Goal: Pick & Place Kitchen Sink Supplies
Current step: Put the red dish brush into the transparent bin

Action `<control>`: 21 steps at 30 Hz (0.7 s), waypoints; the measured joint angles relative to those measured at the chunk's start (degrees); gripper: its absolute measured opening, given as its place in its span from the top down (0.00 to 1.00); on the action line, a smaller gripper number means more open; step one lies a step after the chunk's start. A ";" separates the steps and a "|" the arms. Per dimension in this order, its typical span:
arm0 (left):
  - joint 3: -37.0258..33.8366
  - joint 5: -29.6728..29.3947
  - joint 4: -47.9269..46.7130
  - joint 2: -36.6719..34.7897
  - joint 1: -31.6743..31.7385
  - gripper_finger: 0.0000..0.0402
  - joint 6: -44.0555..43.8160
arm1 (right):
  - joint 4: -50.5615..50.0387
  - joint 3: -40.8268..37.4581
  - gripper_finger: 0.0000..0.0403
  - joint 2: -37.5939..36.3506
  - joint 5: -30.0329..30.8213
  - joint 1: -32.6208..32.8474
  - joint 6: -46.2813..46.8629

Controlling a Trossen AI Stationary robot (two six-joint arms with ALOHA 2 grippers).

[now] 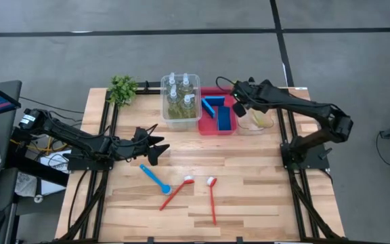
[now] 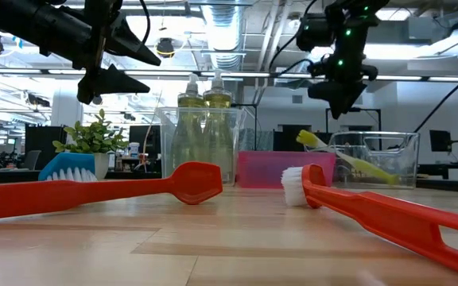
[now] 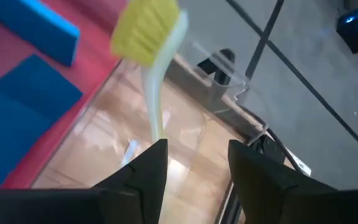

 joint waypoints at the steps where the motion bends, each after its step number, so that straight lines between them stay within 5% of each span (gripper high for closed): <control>1: 0.00 -0.02 0.00 0.00 0.00 0.32 0.00 | 0.11 0.02 0.60 -0.74 0.38 0.25 0.62; 9: 0.00 1.75 -0.02 0.00 0.00 0.32 1.14 | 3.99 1.68 0.65 -10.67 0.93 5.75 4.42; 17: 0.00 25.04 -0.49 0.00 -0.09 0.32 9.15 | 10.00 1.77 0.71 -18.95 0.41 19.47 10.87; 21: -0.02 26.37 -5.09 0.12 -0.46 0.32 7.27 | 9.98 1.77 0.70 -19.11 0.48 27.03 15.14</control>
